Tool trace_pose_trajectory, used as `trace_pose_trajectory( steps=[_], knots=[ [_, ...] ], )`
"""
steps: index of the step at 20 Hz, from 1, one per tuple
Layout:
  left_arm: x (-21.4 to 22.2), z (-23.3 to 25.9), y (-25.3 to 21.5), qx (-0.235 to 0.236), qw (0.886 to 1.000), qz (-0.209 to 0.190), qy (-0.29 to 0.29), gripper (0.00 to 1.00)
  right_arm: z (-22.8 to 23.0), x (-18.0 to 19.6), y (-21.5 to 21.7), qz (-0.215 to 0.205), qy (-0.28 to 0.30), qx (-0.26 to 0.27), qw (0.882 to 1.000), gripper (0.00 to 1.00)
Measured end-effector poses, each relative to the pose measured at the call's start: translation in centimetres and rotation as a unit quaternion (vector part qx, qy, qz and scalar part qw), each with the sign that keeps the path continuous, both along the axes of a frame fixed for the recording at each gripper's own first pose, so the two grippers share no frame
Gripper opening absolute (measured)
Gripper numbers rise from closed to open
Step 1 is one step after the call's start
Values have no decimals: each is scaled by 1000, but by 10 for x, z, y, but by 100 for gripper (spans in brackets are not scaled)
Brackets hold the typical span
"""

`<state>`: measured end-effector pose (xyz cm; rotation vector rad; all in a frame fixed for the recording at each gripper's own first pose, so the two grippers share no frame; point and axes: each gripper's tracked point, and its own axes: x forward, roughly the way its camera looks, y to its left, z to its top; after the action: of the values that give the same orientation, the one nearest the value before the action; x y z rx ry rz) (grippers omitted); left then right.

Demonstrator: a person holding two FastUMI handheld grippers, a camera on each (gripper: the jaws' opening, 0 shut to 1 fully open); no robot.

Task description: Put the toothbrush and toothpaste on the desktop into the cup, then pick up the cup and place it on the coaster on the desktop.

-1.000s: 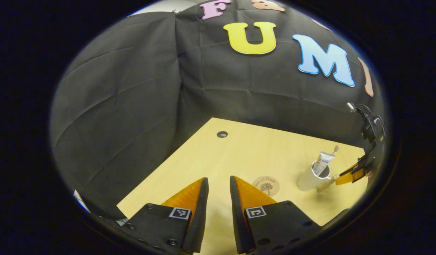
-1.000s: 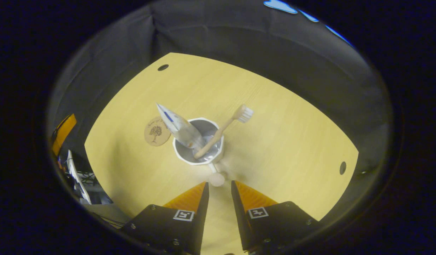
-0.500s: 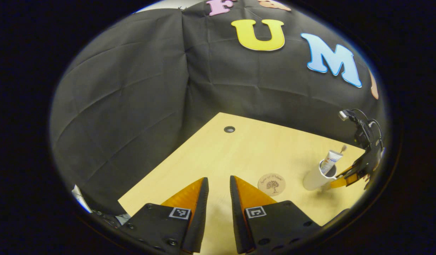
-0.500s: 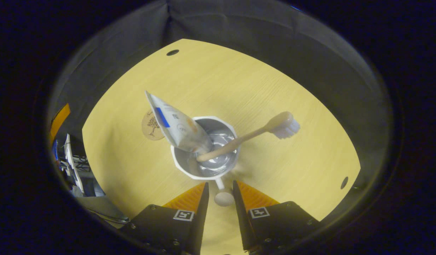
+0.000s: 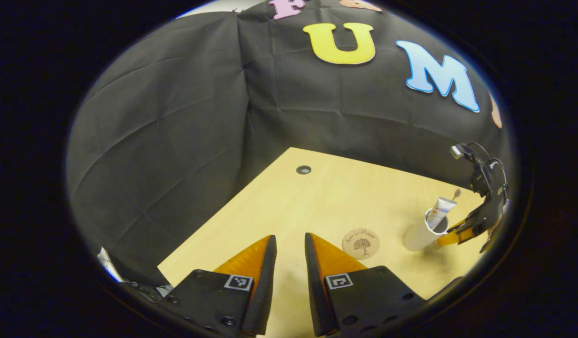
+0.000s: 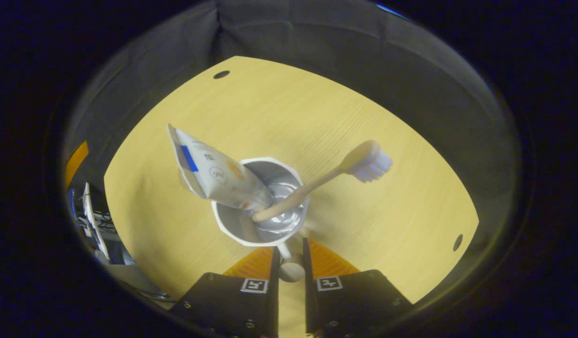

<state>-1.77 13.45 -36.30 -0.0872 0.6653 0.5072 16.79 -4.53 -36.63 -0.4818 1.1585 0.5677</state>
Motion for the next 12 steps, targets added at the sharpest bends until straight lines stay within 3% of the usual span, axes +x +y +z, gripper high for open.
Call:
trace_pose_trajectory(
  steps=[2,3,7,12],
  knots=[
    [1,-2,-2,-1,1000,-3,0,41,1,-5,1,-3,-1,0,1000,22],
    [1,-1,-3,0,1000,-3,-1,41,0,-6,2,-4,-1,2,1000,17],
    [3,4,0,8,1000,-2,-3,42,0,-10,8,-32,5,35,999,17],
    [-3,7,1,4,1000,0,-3,42,7,-23,15,-29,-5,40,999,17]
  ],
)
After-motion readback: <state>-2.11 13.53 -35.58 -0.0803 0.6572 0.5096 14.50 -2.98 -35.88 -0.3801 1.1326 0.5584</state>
